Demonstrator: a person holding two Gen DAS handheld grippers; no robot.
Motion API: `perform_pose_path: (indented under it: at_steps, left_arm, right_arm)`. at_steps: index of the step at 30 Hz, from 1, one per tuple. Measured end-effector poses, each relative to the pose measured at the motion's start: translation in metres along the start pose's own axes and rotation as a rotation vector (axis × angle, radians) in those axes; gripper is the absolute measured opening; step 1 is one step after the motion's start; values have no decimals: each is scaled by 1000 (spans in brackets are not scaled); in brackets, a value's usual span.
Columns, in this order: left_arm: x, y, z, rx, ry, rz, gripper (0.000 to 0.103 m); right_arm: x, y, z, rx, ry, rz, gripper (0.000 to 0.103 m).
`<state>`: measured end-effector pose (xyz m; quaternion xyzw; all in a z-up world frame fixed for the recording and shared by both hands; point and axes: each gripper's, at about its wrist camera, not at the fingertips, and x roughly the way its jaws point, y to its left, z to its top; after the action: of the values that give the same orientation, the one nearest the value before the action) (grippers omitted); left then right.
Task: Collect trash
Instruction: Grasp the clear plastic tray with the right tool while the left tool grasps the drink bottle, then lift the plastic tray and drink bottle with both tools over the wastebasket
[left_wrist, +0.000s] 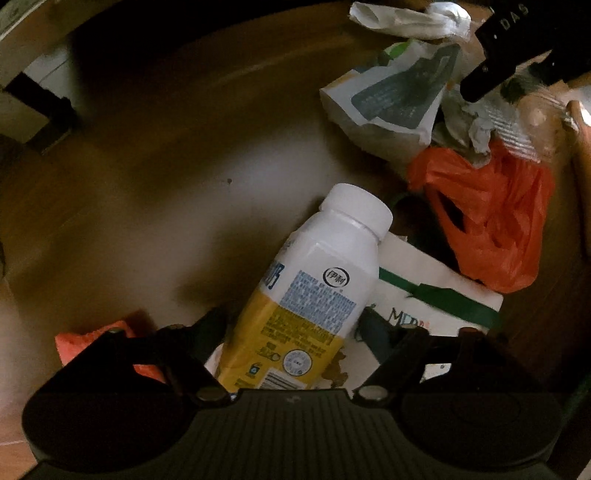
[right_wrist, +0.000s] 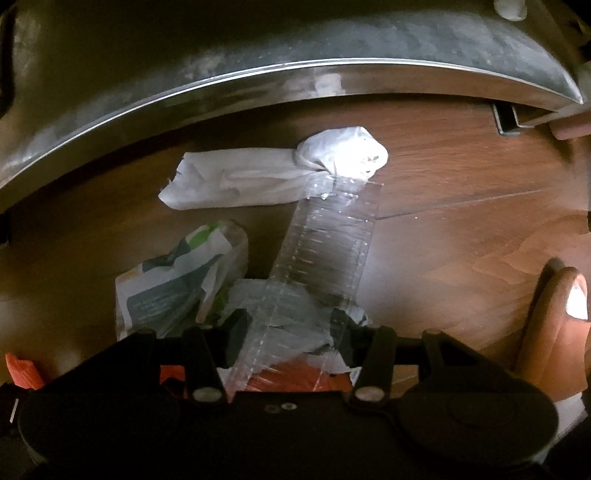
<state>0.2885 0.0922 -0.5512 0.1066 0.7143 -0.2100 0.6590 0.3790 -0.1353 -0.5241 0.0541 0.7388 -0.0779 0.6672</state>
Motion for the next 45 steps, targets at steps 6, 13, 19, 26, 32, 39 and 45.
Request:
perform_pose_path:
  at_steps: [6, 13, 19, 26, 32, 39, 45]
  left_arm:
    - [0, 10, 0, -46, -13, -34, 67]
    - [-5, 21, 2, -112, -19, -46, 59]
    - [-20, 31, 1, -165, -9, -53, 56]
    - [-49, 28, -14, -228, 10, -59, 51]
    - [-82, 15, -30, -225, 38, -3, 50]
    - [-142, -3, -38, -193, 13, 62, 50]
    - [-223, -13, -36, -219, -140, 90, 50]
  right_arm:
    - [3, 2, -5, -45, -21, -3, 49]
    - [-6, -5, -16, -87, -44, -11, 44]
    - [-24, -23, -26, -74, -61, 12, 43]
    - [-71, -43, -41, -69, -87, 69, 43]
    - [-122, -54, -64, -93, -127, 118, 43]
    - [-181, -65, -97, -137, -172, 169, 43]
    - [-244, -71, -125, -205, -261, 221, 43]
